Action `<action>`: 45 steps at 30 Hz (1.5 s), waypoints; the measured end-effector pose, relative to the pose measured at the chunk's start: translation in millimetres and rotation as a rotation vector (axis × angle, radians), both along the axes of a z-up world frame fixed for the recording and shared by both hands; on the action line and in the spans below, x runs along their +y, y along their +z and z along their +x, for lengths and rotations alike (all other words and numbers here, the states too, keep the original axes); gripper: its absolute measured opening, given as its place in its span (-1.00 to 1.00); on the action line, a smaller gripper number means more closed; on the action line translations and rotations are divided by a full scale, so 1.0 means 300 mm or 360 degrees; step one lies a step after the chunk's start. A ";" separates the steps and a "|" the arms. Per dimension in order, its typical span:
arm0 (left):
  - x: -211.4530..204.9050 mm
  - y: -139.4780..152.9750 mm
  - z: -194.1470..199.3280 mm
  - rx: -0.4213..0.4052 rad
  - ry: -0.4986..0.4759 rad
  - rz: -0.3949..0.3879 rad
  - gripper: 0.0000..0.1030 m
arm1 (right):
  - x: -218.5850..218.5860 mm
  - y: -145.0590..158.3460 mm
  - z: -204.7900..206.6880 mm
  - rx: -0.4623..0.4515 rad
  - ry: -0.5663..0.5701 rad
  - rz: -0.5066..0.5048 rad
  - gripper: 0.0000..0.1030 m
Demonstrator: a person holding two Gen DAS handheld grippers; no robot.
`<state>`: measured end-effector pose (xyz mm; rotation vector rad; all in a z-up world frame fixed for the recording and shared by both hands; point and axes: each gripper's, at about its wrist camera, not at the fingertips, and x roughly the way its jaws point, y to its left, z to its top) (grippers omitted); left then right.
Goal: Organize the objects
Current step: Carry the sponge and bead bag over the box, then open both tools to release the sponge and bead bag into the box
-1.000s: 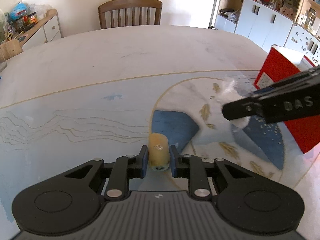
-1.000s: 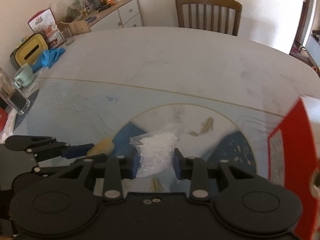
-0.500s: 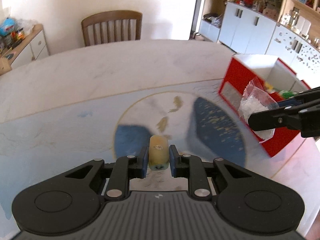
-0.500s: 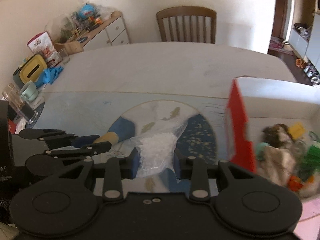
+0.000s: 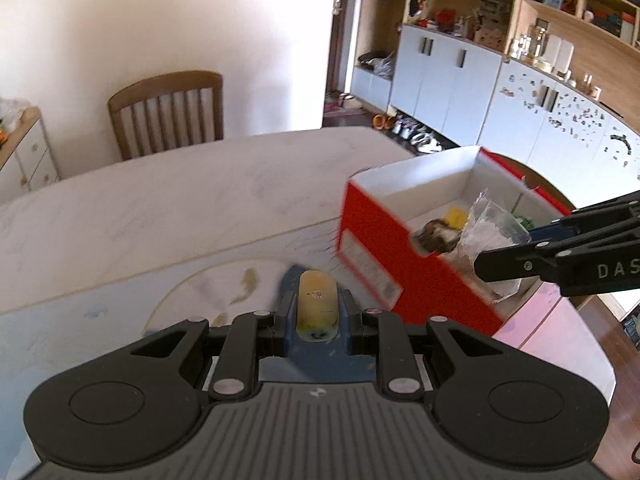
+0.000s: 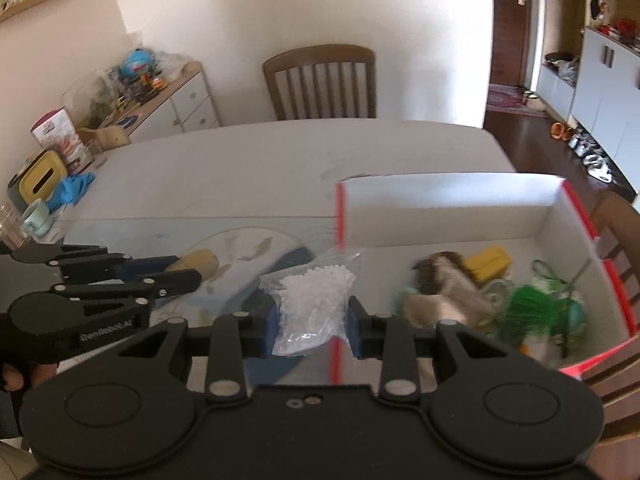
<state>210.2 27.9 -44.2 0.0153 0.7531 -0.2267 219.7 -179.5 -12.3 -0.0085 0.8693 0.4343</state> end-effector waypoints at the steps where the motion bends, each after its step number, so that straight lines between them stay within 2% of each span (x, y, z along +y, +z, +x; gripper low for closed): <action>1: -0.024 0.009 0.009 -0.0011 -0.0012 0.0000 -0.60 | -0.021 0.001 0.004 -0.0005 -0.0009 -0.0003 -0.37; 12: -0.285 0.058 0.113 -0.0083 -0.0141 0.0023 -0.60 | -0.270 0.010 0.098 -0.0053 -0.0115 -0.0058 -0.37; 21: -0.473 0.011 0.209 -0.0004 -0.0256 0.0040 -0.61 | -0.410 -0.028 0.216 -0.0006 -0.0154 -0.0045 -0.37; 36: -0.693 -0.113 0.313 0.0175 -0.0421 0.0048 -0.61 | -0.409 -0.149 0.420 0.0115 -0.0127 -0.0074 -0.36; 45: -0.749 -0.185 0.359 0.0292 -0.0488 0.0119 -0.61 | -0.398 -0.224 0.453 0.0183 -0.0095 -0.0114 -0.35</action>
